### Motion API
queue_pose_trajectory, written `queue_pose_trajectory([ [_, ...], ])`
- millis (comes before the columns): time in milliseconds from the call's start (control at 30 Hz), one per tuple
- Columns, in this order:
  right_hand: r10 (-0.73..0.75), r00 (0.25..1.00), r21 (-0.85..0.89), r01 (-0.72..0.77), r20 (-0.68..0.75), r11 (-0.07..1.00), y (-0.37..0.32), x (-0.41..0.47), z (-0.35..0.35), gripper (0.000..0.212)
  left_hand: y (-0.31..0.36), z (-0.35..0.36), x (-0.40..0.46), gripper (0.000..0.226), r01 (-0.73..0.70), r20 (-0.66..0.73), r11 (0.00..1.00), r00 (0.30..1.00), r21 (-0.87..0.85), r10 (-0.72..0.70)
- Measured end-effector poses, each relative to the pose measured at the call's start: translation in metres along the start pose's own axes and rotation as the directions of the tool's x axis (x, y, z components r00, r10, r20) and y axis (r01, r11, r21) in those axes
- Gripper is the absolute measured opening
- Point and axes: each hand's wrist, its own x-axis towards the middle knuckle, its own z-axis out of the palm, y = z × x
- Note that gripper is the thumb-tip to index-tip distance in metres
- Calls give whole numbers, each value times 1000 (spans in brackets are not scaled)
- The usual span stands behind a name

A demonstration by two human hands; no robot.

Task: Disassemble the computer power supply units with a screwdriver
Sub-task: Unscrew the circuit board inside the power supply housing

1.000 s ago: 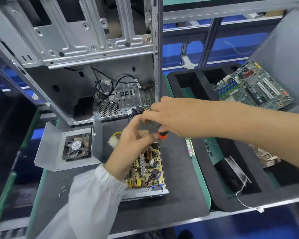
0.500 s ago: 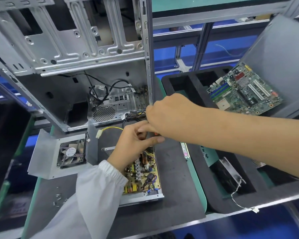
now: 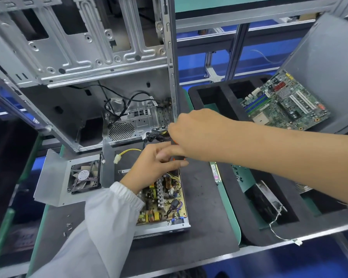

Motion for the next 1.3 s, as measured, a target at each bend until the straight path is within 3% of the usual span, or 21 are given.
queue_pose_trajectory([
  [100,-56,998,-18,56,22,998,-4,3,5,19,0,0,0,8,48,13,997,999,-55,-48],
  [200,-202,965,136,180,169,974,3,0,2,28,-3,-1,1,46,79,3,989,997,-122,-79],
  [300,-293,925,227,240,240,944,9,-3,-5,40,1,0,0,22,62,28,992,998,-108,-60],
  [400,-129,982,147,109,135,983,7,-3,-11,50,-1,-1,0,27,46,40,992,998,-117,-41],
  [467,-22,999,-26,23,40,999,0,-1,-12,40,0,-1,1,34,51,68,993,997,-103,-44],
  [533,-33,999,-93,34,13,995,-7,1,-6,27,-2,-1,1,30,42,83,997,996,-60,-37],
  [633,-122,987,34,119,108,992,-7,0,-2,20,-4,-1,-1,13,73,55,988,996,-134,-66],
  [767,-273,937,204,230,217,951,1,-6,-5,35,0,0,-1,20,53,49,992,998,-113,-48],
  [867,-149,967,240,98,204,966,-2,-7,-7,45,0,-1,0,40,55,36,995,998,-81,-52],
  [900,-73,980,187,38,185,982,-5,-6,-7,47,2,-1,0,32,60,42,994,998,-96,-56],
  [967,11,995,55,-16,101,998,-12,-4,-6,30,4,0,-1,23,73,73,990,995,-121,-65],
  [1067,-54,988,72,44,145,996,-11,-2,-4,20,3,0,0,24,60,55,992,997,-108,-54],
  [1100,-112,976,121,91,186,988,-8,-2,-4,21,3,0,0,13,59,49,990,997,-125,-54],
  [1200,-265,936,291,193,233,937,1,-4,-8,31,1,1,0,20,18,-3,995,1000,-100,-18],
  [1267,-218,956,294,154,198,943,2,-4,-8,43,2,1,0,33,9,1,999,1000,-47,-8],
  [1300,-139,975,223,99,172,970,0,-3,-8,51,0,0,1,22,32,24,998,999,-48,-30],
])
